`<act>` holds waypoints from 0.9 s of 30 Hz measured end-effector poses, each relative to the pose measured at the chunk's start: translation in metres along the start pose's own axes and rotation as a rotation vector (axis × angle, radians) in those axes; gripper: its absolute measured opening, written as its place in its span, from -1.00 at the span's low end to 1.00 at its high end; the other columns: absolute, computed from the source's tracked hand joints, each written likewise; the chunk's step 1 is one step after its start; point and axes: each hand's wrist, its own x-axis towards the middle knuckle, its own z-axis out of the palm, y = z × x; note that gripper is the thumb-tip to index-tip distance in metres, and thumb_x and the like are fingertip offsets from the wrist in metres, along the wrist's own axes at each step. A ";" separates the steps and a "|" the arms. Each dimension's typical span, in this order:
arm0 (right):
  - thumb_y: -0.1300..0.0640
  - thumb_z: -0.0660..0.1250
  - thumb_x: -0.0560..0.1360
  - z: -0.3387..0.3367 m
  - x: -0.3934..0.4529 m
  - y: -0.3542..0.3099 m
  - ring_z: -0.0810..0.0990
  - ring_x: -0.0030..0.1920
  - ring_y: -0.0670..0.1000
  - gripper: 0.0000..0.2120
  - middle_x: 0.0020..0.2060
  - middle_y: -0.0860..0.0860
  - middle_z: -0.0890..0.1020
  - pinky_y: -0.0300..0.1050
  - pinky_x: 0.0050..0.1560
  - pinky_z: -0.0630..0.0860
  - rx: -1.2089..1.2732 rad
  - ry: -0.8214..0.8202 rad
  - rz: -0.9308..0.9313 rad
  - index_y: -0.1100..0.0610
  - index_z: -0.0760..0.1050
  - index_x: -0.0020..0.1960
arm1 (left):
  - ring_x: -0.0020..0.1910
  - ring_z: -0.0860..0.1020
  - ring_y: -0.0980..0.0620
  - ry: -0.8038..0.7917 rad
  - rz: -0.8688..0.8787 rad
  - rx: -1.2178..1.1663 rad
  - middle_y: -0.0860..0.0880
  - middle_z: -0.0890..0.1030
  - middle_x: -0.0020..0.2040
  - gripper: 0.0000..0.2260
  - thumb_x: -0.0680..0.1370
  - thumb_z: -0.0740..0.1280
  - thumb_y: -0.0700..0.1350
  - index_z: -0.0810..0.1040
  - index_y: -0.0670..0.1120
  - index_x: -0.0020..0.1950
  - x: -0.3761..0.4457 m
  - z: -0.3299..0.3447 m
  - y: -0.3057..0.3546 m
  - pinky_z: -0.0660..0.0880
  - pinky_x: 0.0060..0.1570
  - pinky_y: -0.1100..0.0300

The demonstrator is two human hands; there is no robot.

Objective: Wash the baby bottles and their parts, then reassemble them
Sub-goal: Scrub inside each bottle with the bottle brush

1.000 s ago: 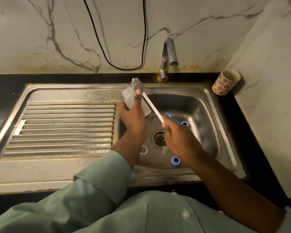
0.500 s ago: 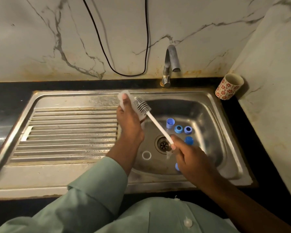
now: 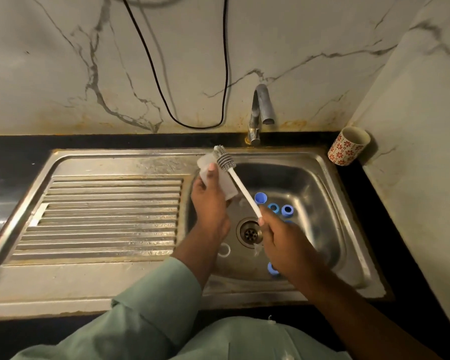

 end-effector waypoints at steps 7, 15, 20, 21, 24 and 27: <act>0.09 0.14 0.63 -0.006 -0.009 0.005 0.49 -0.50 -0.19 -0.67 -0.55 -0.09 0.39 -0.31 -0.50 0.37 0.048 0.011 -0.032 0.06 0.42 0.38 | 0.18 0.61 -0.18 -0.041 0.029 0.076 -0.17 0.60 0.23 -0.43 0.50 0.37 0.20 0.43 -0.08 0.40 -0.008 0.003 0.004 0.61 0.10 -0.24; 0.09 0.15 0.63 -0.012 -0.024 0.004 0.49 -0.46 -0.25 -0.66 -0.56 -0.12 0.37 -0.36 -0.47 0.38 0.058 -0.042 -0.039 0.09 0.43 0.38 | 0.21 0.59 -0.18 -0.018 -0.015 -0.095 -0.17 0.55 0.27 -0.31 0.35 0.52 0.06 0.35 -0.06 0.41 0.001 -0.007 0.017 0.61 0.11 -0.20; 0.04 0.10 0.65 -0.008 0.001 -0.002 0.46 -0.47 -0.11 -0.66 -0.45 -0.08 0.47 -0.23 -0.45 0.40 0.014 -0.016 -0.022 0.06 0.43 0.37 | 0.16 0.63 -0.16 0.033 -0.089 -0.138 -0.14 0.64 0.16 -0.60 0.56 0.39 0.08 0.50 -0.07 0.32 0.005 -0.004 0.016 0.63 0.11 -0.12; 0.04 0.11 0.64 -0.010 -0.008 0.000 0.45 -0.50 -0.13 -0.69 -0.50 -0.11 0.41 -0.31 -0.48 0.35 -0.011 -0.014 -0.049 0.06 0.46 0.33 | 0.16 0.63 -0.16 0.043 -0.086 -0.162 -0.15 0.64 0.16 -0.61 0.58 0.37 0.09 0.50 -0.07 0.33 0.009 -0.007 0.021 0.62 0.12 -0.12; 0.08 0.14 0.63 -0.013 -0.022 -0.001 0.43 -0.53 -0.18 -0.73 -0.56 -0.13 0.34 -0.33 -0.50 0.34 0.028 -0.058 -0.055 0.09 0.49 0.26 | 0.21 0.60 -0.22 0.000 -0.050 -0.049 -0.21 0.62 0.22 -0.64 0.63 0.28 0.10 0.51 -0.08 0.34 0.007 -0.010 0.016 0.57 0.19 -0.14; 0.07 0.11 0.65 -0.005 0.006 -0.009 0.38 -0.52 -0.14 -0.69 -0.49 -0.06 0.44 -0.24 -0.46 0.34 0.096 0.007 -0.038 0.13 0.48 0.29 | 0.27 0.54 -0.28 -0.028 -0.056 0.039 -0.23 0.59 0.23 -0.64 0.62 0.27 0.12 0.55 -0.08 0.28 -0.004 -0.004 0.008 0.52 0.09 -0.08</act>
